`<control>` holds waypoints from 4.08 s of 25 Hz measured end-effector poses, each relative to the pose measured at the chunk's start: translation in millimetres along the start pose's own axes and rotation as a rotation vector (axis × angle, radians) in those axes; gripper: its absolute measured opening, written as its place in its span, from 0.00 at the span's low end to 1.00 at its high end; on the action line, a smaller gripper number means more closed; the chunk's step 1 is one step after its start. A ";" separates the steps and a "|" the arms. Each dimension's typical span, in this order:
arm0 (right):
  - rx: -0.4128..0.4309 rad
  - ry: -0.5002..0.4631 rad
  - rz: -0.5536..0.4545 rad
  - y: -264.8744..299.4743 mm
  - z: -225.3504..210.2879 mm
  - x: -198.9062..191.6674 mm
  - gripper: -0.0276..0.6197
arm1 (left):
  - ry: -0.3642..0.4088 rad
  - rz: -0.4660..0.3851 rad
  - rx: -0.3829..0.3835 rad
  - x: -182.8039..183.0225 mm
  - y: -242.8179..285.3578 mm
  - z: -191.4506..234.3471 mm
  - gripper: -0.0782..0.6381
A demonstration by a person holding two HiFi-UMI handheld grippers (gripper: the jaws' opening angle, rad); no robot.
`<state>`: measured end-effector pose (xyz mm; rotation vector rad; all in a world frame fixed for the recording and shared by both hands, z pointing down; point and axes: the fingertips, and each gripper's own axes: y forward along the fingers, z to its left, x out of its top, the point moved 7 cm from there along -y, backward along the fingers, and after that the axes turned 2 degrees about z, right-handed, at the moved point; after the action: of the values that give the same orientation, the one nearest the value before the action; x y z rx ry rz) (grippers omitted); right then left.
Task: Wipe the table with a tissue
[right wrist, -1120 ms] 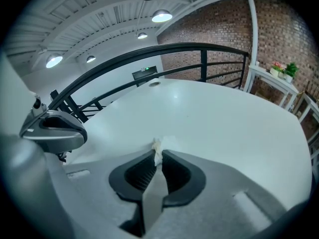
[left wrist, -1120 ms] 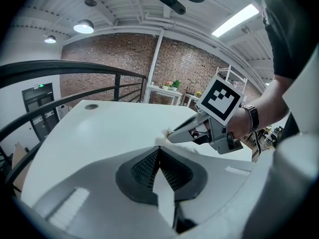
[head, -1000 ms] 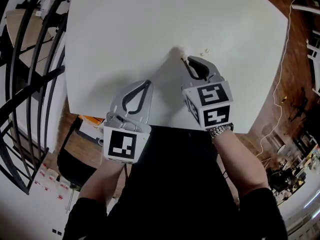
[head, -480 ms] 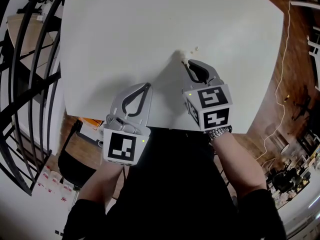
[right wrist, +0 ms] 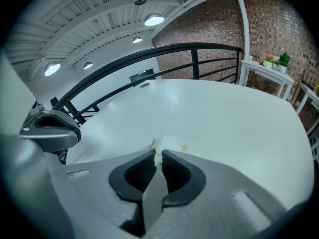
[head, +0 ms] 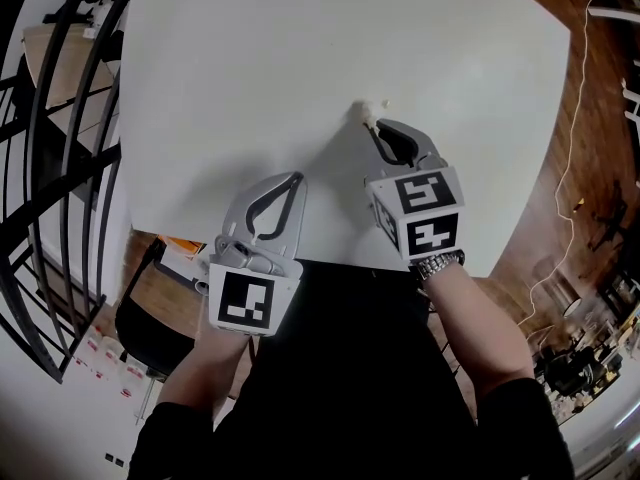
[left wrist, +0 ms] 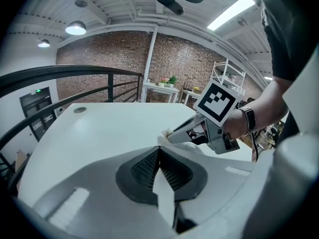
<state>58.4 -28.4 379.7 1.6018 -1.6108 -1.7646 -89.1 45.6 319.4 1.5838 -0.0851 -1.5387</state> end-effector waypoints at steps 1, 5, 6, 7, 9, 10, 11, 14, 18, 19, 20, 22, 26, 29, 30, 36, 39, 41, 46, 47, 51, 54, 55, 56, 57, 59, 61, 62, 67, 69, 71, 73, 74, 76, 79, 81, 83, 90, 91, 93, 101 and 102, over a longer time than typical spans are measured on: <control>0.003 0.000 0.001 0.6 -1.6 0.2 0.08 | -0.002 0.003 0.003 0.2 0.8 -1.2 0.13; 0.016 -0.001 0.007 3.7 -6.0 -0.1 0.08 | -0.005 0.013 0.010 -0.1 4.2 -4.9 0.13; 0.019 -0.003 0.007 4.0 -6.7 0.4 0.08 | -0.006 0.016 0.011 0.4 5.2 -5.6 0.13; 0.022 -0.005 0.007 4.2 -7.3 1.0 0.08 | -0.009 0.018 0.012 1.0 6.3 -6.1 0.13; 0.027 -0.007 0.006 4.7 -7.9 1.4 0.08 | -0.012 0.020 0.014 1.7 8.6 -7.0 0.13; 0.030 -0.006 0.004 5.2 -8.1 1.0 0.08 | -0.012 0.021 0.015 1.5 9.7 -7.4 0.13; 0.032 -0.005 0.003 5.7 -8.2 0.4 0.08 | -0.011 0.023 0.015 1.2 10.6 -7.7 0.13; 0.032 -0.001 0.002 6.6 -10.7 -0.3 0.08 | -0.012 0.028 0.017 0.5 12.9 -8.4 0.13; 0.024 0.006 -0.004 5.9 -18.7 1.4 0.08 | -0.006 0.035 0.017 1.7 16.0 -9.9 0.13; 0.022 0.008 -0.006 5.1 -20.2 1.5 0.08 | -0.004 0.037 0.015 2.1 16.2 -10.9 0.13; 0.020 0.010 -0.007 4.4 -21.4 1.4 0.08 | -0.003 0.039 0.014 2.3 16.2 -12.0 0.13; 0.016 0.015 -0.011 3.5 -23.6 1.6 0.08 | -0.006 0.039 0.014 2.6 16.5 -13.3 0.13; 0.003 0.026 -0.016 3.6 -30.9 3.3 0.08 | -0.008 0.041 0.015 2.8 17.9 -13.2 0.13; -0.007 0.033 -0.022 3.2 -36.6 4.9 0.08 | -0.002 0.043 0.013 2.7 18.3 -13.6 0.13; -0.010 0.034 -0.024 3.0 -38.0 5.3 0.08 | 0.000 0.043 0.013 2.6 18.4 -14.0 0.13; -0.023 0.046 -0.032 2.8 -43.5 7.6 0.08 | -0.004 0.043 0.014 3.7 18.8 -14.4 0.13; -0.030 0.050 -0.034 1.4 -43.6 6.6 0.08 | -0.002 0.043 0.014 2.5 16.4 -15.2 0.13; -0.037 0.051 -0.033 0.0 -44.8 6.9 0.08 | -0.001 0.039 0.014 3.4 16.1 -15.3 0.13; -0.048 0.047 -0.041 -6.1 -43.8 7.9 0.08 | 0.005 0.029 0.013 5.8 13.6 -16.2 0.13; -0.050 0.046 -0.044 -7.6 -43.4 7.7 0.08 | 0.006 0.024 0.013 6.2 12.7 -16.7 0.13; -0.061 0.044 -0.050 -13.5 -41.8 6.3 0.08 | 0.012 0.010 0.013 7.5 8.9 -17.6 0.13; -0.070 0.045 -0.053 -17.5 -40.5 4.2 0.08 | 0.017 0.004 0.011 7.1 6.1 -17.7 0.13; -0.075 0.046 -0.054 -19.0 -40.2 3.3 0.08 | 0.019 0.002 0.009 6.8 5.3 -17.9 0.13; -0.079 0.048 -0.057 -20.7 -39.8 2.3 0.08 | 0.021 0.000 0.007 6.5 4.4 -18.4 0.13; -0.083 0.049 -0.060 -22.6 -39.1 1.2 0.08 | 0.023 -0.002 0.004 6.1 3.4 -19.1 0.13; -0.092 0.053 -0.067 -27.4 -36.9 -1.3 0.08 | 0.030 -0.008 -0.003 5.5 0.8 -20.8 0.13; -0.102 0.056 -0.073 -33.0 -33.9 -4.1 0.08 | 0.037 -0.017 -0.011 5.6 -2.7 -23.2 0.13; -0.107 0.059 -0.076 -35.9 -32.2 -5.6 0.08 | 0.041 -0.021 -0.015 5.7 -4.5 -24.4 0.13; -0.130 0.068 -0.088 -50.4 -23.3 -12.1 0.08 | 0.070 -0.045 -0.036 8.8 -13.2 -28.7 0.13; -0.140 0.069 -0.093 -55.9 -21.4 -13.7 0.08 | 0.080 -0.058 -0.043 11.4 -15.4 -30.1 0.13; -0.150 0.068 -0.100 -62.1 -17.6 -14.5 0.08 | 0.090 -0.065 -0.051 12.9 -18.9 -31.3 0.13; -0.159 0.066 -0.108 -68.2 -13.8 -15.1 0.08 | 0.097 -0.075 -0.058 14.3 -21.9 -32.7 0.13; -0.163 0.064 -0.111 -71.5 -12.4 -15.6 0.08 | 0.100 -0.080 -0.062 15.1 -23.0 -33.7 0.13; -0.171 0.060 -0.118 -78.2 -9.3 -17.5 0.08 | 0.107 -0.090 -0.069 17.0 -25.0 -36.1 0.13; -0.177 0.060 -0.124 -86.8 -1.1 -22.8 0.08 | 0.112 -0.097 -0.077 15.9 -29.9 -38.5 0.13; -0.177 0.060 -0.130 -91.2 7.4 -24.3 0.08 | 0.114 -0.105 -0.080 13.6 -35.3 -38.0 0.13; -0.168 0.050 -0.145 -97.2 15.8 -22.9 0.08 | 0.123 -0.115 -0.080 17.1 -41.5 -38.6 0.13; -0.094 -0.025 -0.190 -126.0 32.4 -23.6 0.08 | 0.112 -0.156 -0.031 26.2 -56.0 -53.2 0.13; -0.082 -0.037 -0.198 -129.8 34.5 -22.4 0.08 | 0.112 -0.162 -0.019 28.1 -58.2 -54.4 0.13; -0.057 -0.059 -0.218 -138.8 35.5 -19.0 0.08 | 0.113 -0.174 0.007 34.4 -60.2 -58.5 0.13; 0.037 -0.166 -0.310 -195.8 42.2 -28.7 0.09 | 0.109 -0.227 0.096 48.2 -75.1 -112.1 0.13; 0.047 -0.178 -0.320 -201.1 42.0 -29.7 0.09 | 0.108 -0.234 0.109 50.3 -75.8 -117.1 0.13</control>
<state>125.5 86.9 220.7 1.8575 -1.5483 -2.0950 -20.0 122.7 213.2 1.8121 0.0813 -1.6456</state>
